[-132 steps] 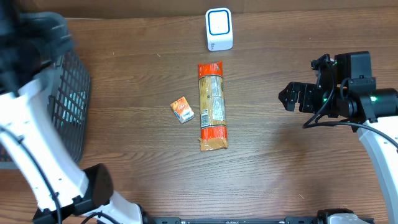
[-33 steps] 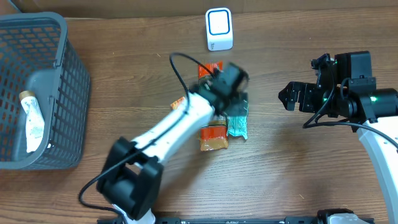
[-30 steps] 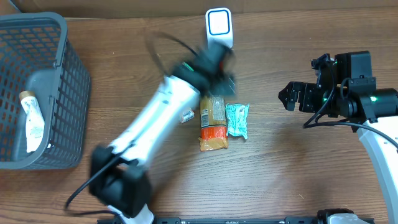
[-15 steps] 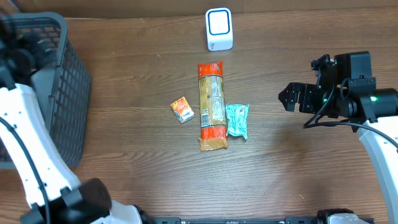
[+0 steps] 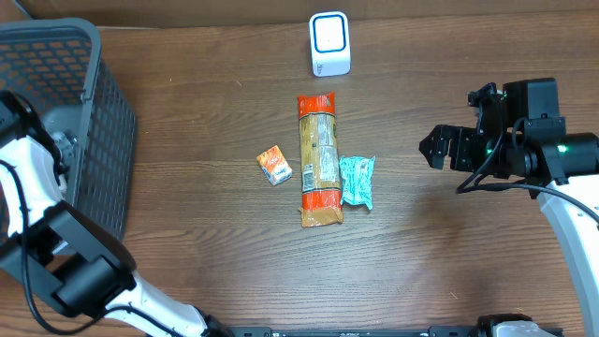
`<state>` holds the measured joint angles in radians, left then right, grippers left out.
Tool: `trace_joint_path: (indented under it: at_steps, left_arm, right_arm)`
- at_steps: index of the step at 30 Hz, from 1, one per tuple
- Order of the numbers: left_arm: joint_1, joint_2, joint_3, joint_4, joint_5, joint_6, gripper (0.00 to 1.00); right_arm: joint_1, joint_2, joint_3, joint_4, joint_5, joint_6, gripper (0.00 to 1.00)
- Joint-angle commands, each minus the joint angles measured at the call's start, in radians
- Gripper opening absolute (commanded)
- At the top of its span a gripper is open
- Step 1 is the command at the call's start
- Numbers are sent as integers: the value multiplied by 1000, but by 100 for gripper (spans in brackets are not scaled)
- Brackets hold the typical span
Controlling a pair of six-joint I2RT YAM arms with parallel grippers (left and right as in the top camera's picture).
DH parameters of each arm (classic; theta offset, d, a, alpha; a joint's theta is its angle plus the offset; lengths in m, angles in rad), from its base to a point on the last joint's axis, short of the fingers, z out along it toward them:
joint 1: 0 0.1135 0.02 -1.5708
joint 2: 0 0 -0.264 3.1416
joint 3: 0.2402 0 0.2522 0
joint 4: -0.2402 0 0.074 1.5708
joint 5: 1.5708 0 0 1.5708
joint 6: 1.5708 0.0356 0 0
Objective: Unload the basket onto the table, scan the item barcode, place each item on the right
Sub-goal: 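Place the green wipes pack on the table right of the spaghetti, then take the white tube with gold cap from the basket, set it down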
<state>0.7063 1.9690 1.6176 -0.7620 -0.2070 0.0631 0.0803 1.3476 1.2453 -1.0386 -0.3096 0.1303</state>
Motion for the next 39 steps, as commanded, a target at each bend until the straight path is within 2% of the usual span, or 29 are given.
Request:
trace_joint_path:
  at_steps: [1, 8, 9, 12, 13, 14, 21, 26, 30, 34, 39]
  left_arm:
    - [38, 66, -16, 31, -6, 141, 88]
    - [95, 159, -16, 46, -4, 146, 84]
    - [100, 170, -16, 45, -2, 146, 77]
    - [107, 186, -16, 45, 38, 146, 43]
    - [107, 186, -16, 45, 57, 145, 20]
    - [107, 183, -16, 47, 76, 138, 4]
    - [76, 122, 71, -13, 174, 116, 4]
    - [36, 12, 301, -158, 230, 40, 4]
    - [-19, -106, 528, -315, 437, 15, 4]
    - [-130, -218, 623, -433, 554, 13, 4]
    - [-370, -249, 589, -618, 497, -55, 4]
  right_arm:
    - [5, -4, 22, -14, 2, -4, 100]
    - [5, -4, 22, -30, 2, -3, 100]
    - [5, -4, 22, -30, 2, -3, 100]
    - [5, -4, 22, -29, 2, -3, 100]
    - [5, -4, 22, -28, 2, -3, 100]
    - [5, -4, 22, -27, 2, -3, 100]
    - [5, -4, 22, -11, 1, 0, 100]
    - [5, -4, 22, -6, 2, 0, 100]
    - [5, -4, 22, -3, 1, 0, 100]
    - [5, -4, 22, 3, 1, 0, 100]
    - [5, -4, 22, 7, 2, 0, 100]
